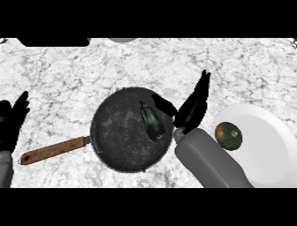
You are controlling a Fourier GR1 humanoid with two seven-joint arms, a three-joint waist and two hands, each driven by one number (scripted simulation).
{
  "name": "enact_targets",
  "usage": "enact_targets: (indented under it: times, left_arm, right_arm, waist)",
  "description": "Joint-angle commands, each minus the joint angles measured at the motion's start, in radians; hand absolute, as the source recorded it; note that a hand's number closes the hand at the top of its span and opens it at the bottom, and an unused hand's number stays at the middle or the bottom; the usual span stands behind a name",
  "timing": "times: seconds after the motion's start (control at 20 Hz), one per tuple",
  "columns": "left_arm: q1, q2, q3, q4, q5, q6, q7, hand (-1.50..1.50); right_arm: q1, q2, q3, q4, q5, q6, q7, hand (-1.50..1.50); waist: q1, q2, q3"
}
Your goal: Pick the eggplant from the plate and place it in the pan
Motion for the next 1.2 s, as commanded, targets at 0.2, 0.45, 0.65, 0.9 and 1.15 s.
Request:
enact_targets:
  times: [0.2, 0.45, 0.65, 0.9, 1.15]
  left_arm:
    - [0.079, 0.004, 0.037, -0.002, 0.010, 0.012, -0.029, 0.00]
    - [0.063, -0.003, 0.023, -0.033, 0.000, 0.021, 0.003, 0.00]
    - [0.054, 0.025, 0.048, -0.012, 0.029, -0.017, -0.012, 0.00]
    - [0.030, 0.043, 0.050, -0.026, 0.027, -0.029, 0.001, 0.00]
    - [0.004, 0.006, 0.026, -0.062, 0.010, 0.004, 0.052, 0.00]
  right_arm:
    - [0.398, -0.031, 0.025, -0.427, 0.188, 0.003, 0.006, -1.50]
    - [0.711, -0.108, 0.127, -0.753, 0.266, 0.035, -0.011, -1.50]
    - [0.950, -0.243, 0.182, -1.030, 0.298, 0.087, -0.010, -1.50]
    - [1.239, -0.422, 0.261, -1.320, 0.358, 0.084, -0.056, -1.50]
    - [1.476, -0.610, 0.346, -1.415, 0.390, -0.099, -0.157, -1.50]
  waist:
    - [-0.068, -0.016, -0.002]
    - [-0.060, -0.008, -0.001]
    - [-0.051, -0.002, -0.001]
    - [-0.036, 0.003, -0.001]
    - [-0.023, 0.002, 0.002]
